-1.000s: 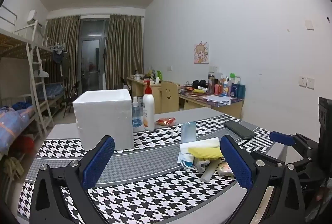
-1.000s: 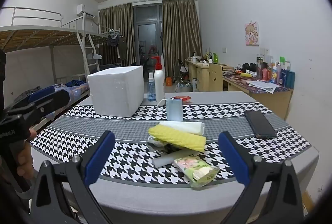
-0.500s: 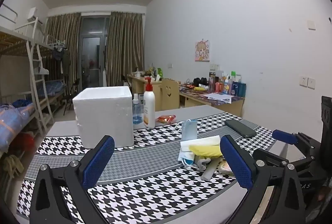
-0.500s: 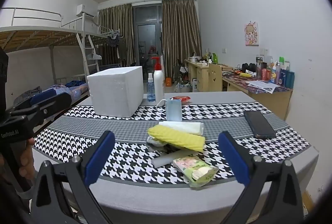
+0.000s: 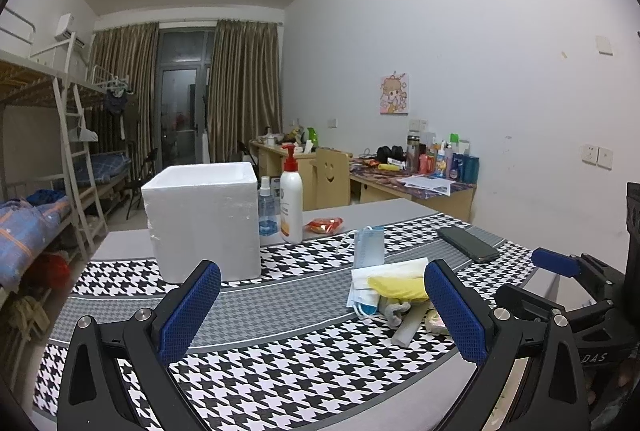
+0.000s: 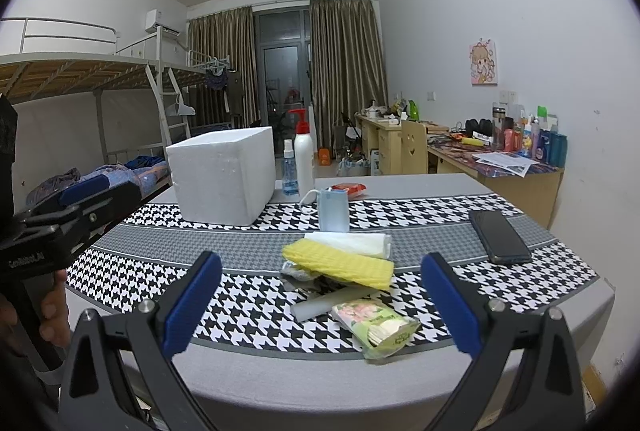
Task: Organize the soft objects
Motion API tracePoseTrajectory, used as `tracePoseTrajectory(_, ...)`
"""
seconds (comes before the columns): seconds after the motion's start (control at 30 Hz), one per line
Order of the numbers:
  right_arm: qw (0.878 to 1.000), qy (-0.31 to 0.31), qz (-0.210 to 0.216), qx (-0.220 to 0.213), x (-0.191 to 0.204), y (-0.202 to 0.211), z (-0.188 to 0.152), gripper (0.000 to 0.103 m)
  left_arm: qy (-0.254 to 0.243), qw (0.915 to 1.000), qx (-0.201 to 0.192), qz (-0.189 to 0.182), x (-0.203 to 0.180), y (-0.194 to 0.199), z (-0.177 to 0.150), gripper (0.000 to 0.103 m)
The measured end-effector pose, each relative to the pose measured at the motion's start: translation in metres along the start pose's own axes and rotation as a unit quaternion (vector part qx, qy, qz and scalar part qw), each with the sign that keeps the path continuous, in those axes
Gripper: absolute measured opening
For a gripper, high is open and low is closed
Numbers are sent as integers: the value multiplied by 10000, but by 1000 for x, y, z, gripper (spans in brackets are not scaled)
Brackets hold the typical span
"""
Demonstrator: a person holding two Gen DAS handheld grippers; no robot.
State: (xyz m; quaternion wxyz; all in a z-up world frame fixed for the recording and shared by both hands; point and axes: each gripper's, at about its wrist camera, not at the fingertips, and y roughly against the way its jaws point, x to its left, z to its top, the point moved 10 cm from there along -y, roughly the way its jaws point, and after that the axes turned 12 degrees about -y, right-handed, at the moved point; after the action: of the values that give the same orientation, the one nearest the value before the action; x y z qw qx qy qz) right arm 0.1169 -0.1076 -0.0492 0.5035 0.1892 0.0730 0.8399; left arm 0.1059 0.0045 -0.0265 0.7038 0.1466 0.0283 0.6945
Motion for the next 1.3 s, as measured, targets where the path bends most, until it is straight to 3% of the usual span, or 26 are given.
tracePoseTrajectory(0.73,9999,-84,-111,51,-9,-2,1,101,38,9999,136,14,1,-14,-4,102)
tracePoseTrajectory(1.3,9995,-114,-163,259,-22,-17,-6,101,-36,9989,428,-208,-17,-39,-13,102)
